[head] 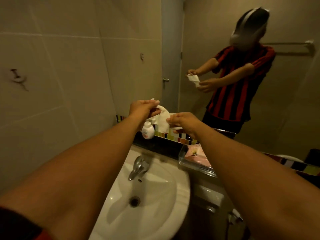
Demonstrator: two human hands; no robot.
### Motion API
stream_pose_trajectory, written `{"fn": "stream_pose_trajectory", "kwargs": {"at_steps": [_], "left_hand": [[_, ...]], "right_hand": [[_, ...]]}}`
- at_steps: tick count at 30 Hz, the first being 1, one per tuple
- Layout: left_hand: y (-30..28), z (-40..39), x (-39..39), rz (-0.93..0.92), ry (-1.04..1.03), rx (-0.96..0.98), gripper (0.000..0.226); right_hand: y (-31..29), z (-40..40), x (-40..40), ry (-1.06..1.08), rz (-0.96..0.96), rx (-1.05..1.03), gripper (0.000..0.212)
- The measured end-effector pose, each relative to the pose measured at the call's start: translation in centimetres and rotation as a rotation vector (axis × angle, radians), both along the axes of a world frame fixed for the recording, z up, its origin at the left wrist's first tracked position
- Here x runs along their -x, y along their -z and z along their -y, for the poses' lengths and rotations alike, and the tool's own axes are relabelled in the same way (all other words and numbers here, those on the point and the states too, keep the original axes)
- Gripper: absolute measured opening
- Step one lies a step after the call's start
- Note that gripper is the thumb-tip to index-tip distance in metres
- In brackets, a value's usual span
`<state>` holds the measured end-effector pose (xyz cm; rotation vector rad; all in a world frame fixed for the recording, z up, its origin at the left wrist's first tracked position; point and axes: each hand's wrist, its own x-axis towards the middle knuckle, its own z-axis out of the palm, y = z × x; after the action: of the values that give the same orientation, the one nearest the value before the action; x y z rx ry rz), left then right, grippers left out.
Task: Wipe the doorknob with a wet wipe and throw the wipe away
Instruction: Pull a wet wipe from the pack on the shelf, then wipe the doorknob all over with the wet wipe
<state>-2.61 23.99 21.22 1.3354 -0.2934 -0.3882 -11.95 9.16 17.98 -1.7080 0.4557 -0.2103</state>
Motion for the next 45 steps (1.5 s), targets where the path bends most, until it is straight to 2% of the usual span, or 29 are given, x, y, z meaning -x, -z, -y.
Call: {"fn": "stream_pose_trajectory", "kwargs": {"at_steps": [2, 4, 7, 8, 10, 14, 17, 21, 24, 26, 29, 31, 34, 40, 45], "left_hand": [[-0.4, -3.4, -0.3, 0.016, -0.057, 0.032, 0.015], [-0.9, -7.3, -0.8, 0.009, -0.111, 0.044, 0.025], [-1.4, -14.0, -1.0, 0.013, -0.133, -0.143, 0.051], [-1.6, -16.2, -0.9, 0.013, -0.132, -0.223, 0.049], [-1.8, -20.3, -0.6, 0.017, -0.151, -0.312, 0.028], [-1.6, -28.6, 0.1, 0.030, -0.266, -0.363, 0.012], [-1.5, -35.4, 1.2, 0.016, -0.340, -0.458, 0.022], [-1.4, -44.1, 3.3, 0.010, -0.340, -0.452, 0.025], [-1.2, -49.7, 4.4, 0.043, -0.304, -0.608, 0.038], [-1.1, -52.9, 5.2, 0.054, -0.297, -0.694, 0.042], [-0.5, -56.7, 6.3, 0.072, -0.306, -0.758, 0.033], [-0.1, -58.6, 7.2, 0.059, -0.324, -0.729, 0.025], [0.8, -61.2, 7.7, 0.064, -0.370, -0.735, 0.032], [2.2, -64.8, 7.7, 0.046, -0.604, -0.699, 0.033], [1.6, -66.0, 7.5, 0.042, -0.762, -0.720, 0.021]], "right_hand": [[-0.4, -2.7, -1.3, -0.029, 0.017, 0.022, 0.024], [-1.0, -5.5, -2.4, -0.066, 0.043, 0.029, 0.022], [-2.1, -10.0, -4.1, -0.115, 0.095, 0.082, 0.013], [-2.4, -11.7, -4.6, -0.150, 0.103, 0.113, 0.009], [-2.8, -15.4, -5.5, -0.239, 0.109, 0.189, 0.010], [-3.4, -23.3, -7.2, -0.386, 0.097, 0.248, 0.020], [-3.4, -30.3, -8.1, -0.448, 0.107, 0.277, 0.021], [-3.8, -39.5, -8.1, -0.508, 0.135, 0.277, 0.027], [-4.1, -45.2, -7.4, -0.581, 0.145, 0.238, 0.012], [-3.9, -48.3, -7.0, -0.621, 0.138, 0.245, 0.012], [-3.4, -52.2, -6.7, -0.681, 0.136, 0.306, 0.017], [-3.0, -54.3, -6.6, -0.708, 0.139, 0.314, 0.016], [-2.4, -56.8, -6.6, -0.742, 0.136, 0.320, 0.016], [-1.6, -60.4, -7.8, -0.776, 0.163, 0.383, 0.016], [-0.9, -63.2, -9.6, -0.884, 0.139, 0.367, 0.018]]}}
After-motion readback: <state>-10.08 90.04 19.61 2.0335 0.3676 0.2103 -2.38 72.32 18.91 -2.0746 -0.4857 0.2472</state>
